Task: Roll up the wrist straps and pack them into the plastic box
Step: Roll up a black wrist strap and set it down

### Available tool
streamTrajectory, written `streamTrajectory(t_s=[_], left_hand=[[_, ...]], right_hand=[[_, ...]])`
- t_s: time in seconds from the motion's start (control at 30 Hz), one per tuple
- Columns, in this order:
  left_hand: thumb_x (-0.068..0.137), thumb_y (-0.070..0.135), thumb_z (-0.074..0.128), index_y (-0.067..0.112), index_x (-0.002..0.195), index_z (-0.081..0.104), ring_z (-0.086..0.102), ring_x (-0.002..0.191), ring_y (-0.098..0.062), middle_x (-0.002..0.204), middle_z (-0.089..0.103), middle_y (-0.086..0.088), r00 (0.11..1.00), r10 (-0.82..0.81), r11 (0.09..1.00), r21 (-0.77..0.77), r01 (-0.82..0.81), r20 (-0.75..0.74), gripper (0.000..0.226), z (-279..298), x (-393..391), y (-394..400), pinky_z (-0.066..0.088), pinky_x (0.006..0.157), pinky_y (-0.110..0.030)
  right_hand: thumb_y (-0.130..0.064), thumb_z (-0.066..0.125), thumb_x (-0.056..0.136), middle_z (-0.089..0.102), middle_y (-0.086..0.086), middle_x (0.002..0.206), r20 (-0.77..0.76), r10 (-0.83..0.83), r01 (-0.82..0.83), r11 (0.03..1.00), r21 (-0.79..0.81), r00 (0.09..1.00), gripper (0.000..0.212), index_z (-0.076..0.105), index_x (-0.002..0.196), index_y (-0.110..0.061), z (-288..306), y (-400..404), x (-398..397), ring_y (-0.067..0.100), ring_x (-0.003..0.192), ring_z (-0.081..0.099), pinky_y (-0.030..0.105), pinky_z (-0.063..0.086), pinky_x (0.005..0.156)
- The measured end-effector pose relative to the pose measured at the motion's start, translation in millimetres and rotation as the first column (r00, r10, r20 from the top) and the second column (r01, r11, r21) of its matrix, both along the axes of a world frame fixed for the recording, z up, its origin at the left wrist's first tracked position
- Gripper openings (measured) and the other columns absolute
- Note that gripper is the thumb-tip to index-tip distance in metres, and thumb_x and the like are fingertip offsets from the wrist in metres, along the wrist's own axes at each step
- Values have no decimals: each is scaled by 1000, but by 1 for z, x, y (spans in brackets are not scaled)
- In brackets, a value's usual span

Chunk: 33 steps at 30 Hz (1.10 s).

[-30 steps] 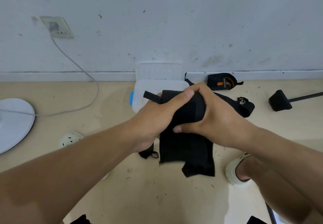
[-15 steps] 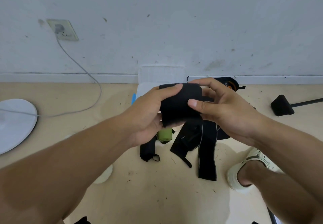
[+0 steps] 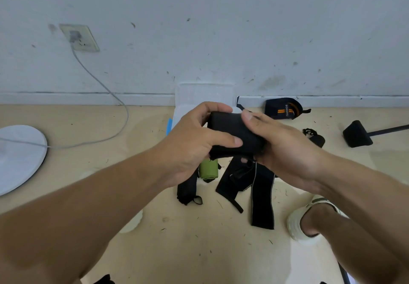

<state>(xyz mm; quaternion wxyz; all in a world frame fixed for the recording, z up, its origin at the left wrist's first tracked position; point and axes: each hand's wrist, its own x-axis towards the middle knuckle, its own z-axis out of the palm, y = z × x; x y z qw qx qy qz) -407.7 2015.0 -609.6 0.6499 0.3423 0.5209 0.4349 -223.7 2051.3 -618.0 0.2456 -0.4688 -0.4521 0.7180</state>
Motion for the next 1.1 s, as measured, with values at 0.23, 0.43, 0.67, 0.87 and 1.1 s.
streamTrajectory(t_s=[0.23,0.43,0.67,0.87,1.1], left_hand=[[80,28,85,15,127,66,76,104,-24,124,72,-12,987,132,986,-117,-121,91,53,-5,10,-1,64,88,-44],[100,61,54,21,118,67,77,95,-23,112,76,-5,944,314,899,-288,-329,-100,45,-22,35,-11,63,66,-32],[99,43,63,24,103,68,74,96,-24,98,75,0,864,474,844,-192,-501,-170,20,-20,43,-14,63,88,-48],[99,38,60,21,98,64,70,84,-14,88,71,4,843,477,848,-123,-516,-250,17,-23,43,-21,50,62,-23],[98,37,58,18,94,65,68,80,-15,86,71,2,869,370,869,-208,-449,-329,21,-36,43,-16,48,59,-25]], right_hand=[[-30,78,89,70,2,126,44,-149,139,974,177,988,56,56,141,-28,-2,-7,-7,11,105,73,31,56,93],[-20,68,98,69,-5,126,208,-84,28,966,257,974,68,37,154,-42,-12,-33,-24,8,117,66,32,50,106],[-20,58,101,73,-7,115,148,-108,82,982,172,983,44,53,138,-43,-12,-36,-31,0,96,71,7,51,68],[-35,54,104,26,-32,162,257,53,-98,982,163,965,76,6,162,-50,-12,-37,-29,-17,131,39,1,34,90],[-41,52,105,67,-13,126,373,87,-122,990,71,924,62,25,160,-36,-14,-39,-26,10,113,64,24,50,94]])
